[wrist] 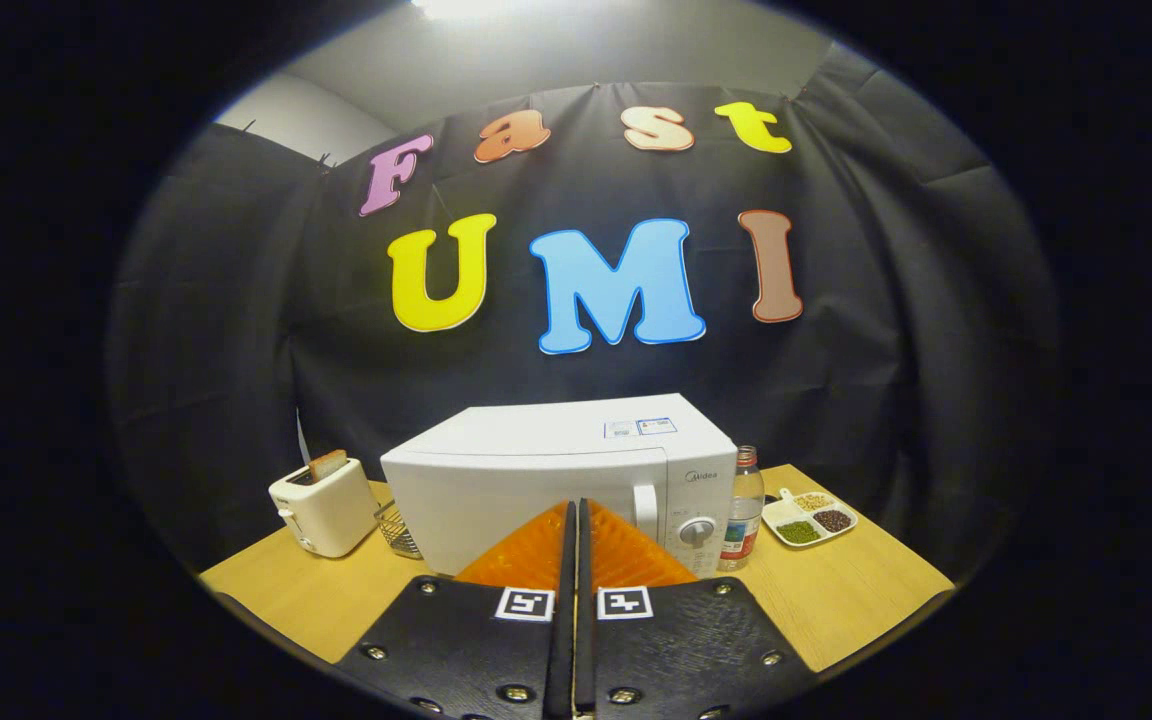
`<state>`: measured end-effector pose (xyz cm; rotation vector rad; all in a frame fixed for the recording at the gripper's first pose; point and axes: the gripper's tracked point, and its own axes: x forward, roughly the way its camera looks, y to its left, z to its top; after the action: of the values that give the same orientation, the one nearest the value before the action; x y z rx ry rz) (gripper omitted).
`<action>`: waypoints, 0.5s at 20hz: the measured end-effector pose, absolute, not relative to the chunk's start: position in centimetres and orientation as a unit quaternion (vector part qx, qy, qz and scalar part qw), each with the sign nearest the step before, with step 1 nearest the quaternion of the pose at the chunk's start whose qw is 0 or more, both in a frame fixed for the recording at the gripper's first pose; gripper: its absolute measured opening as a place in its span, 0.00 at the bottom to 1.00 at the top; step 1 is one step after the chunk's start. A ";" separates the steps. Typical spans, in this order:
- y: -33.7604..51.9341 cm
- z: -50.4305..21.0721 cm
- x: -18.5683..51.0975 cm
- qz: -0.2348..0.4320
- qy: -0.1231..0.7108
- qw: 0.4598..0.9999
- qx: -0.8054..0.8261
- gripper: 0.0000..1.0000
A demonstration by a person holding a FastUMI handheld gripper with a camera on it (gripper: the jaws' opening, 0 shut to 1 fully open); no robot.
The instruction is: Open the microwave, put the food inside, and close the microwave door.
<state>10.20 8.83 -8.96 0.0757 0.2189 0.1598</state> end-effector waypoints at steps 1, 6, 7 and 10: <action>8.6 -8.5 9.3 0.078 0.106 0.991 0.037 0.02; 8.8 -7.0 5.1 0.089 0.090 0.991 0.036 0.26; 8.8 -6.9 4.7 0.086 0.087 0.992 0.032 0.50; 8.3 -6.1 3.4 0.069 0.068 0.995 0.022 0.98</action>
<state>3.41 8.29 -6.07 0.0432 0.1367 0.1381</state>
